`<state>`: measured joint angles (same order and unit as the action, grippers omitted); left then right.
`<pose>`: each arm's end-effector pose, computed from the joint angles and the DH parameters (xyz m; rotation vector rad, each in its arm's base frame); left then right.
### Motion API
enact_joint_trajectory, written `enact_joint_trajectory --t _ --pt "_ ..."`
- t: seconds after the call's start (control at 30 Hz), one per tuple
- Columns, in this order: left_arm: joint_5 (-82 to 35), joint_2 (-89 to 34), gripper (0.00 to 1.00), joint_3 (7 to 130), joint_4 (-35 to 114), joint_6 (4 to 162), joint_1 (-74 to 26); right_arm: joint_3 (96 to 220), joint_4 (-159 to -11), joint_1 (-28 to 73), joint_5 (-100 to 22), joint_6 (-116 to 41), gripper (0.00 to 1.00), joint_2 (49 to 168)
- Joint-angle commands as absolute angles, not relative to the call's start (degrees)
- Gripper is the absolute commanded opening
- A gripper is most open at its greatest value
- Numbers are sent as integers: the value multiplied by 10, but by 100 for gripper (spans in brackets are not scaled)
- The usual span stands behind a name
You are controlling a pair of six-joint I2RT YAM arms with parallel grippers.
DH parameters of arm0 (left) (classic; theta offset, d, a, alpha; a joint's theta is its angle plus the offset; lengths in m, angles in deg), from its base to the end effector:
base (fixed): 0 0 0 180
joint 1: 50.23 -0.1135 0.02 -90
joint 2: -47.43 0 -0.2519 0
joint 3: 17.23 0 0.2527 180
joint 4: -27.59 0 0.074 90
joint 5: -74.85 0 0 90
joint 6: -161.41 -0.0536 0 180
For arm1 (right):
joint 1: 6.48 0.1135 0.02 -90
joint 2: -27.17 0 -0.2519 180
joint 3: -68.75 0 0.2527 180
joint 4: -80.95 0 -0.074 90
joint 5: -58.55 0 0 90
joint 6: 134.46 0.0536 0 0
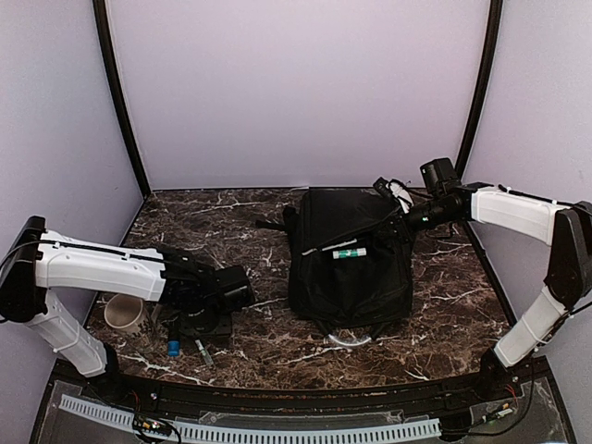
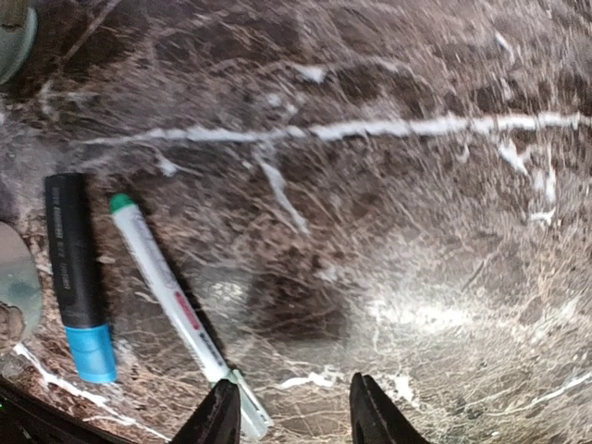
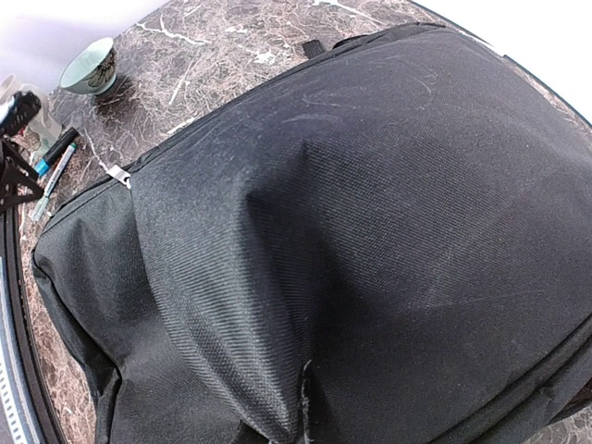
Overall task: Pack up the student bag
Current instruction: Pick up the stationery from the center of the board.
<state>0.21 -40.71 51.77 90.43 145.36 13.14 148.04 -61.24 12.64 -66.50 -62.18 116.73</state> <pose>0.1329 -0.2333 0.1580 -0.2887 2.8266 -0.0461 0.3163 0.1422 0.2326 -0.9995 2.1128 0.7435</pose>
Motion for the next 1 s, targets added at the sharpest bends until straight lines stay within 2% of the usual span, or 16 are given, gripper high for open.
enact_joint_trajectory --t 0.0,0.33,0.97 --pt "36 -360 43 493 954 1472 109 1491 -653 128 -702 -623 0 1163" --pt "-24 -299 45 429 862 1429 63 1491 -654 127 -700 -623 0 1164" --pt "-85 -322 42 373 811 1476 33 1490 -652 127 -697 -624 0 1164"
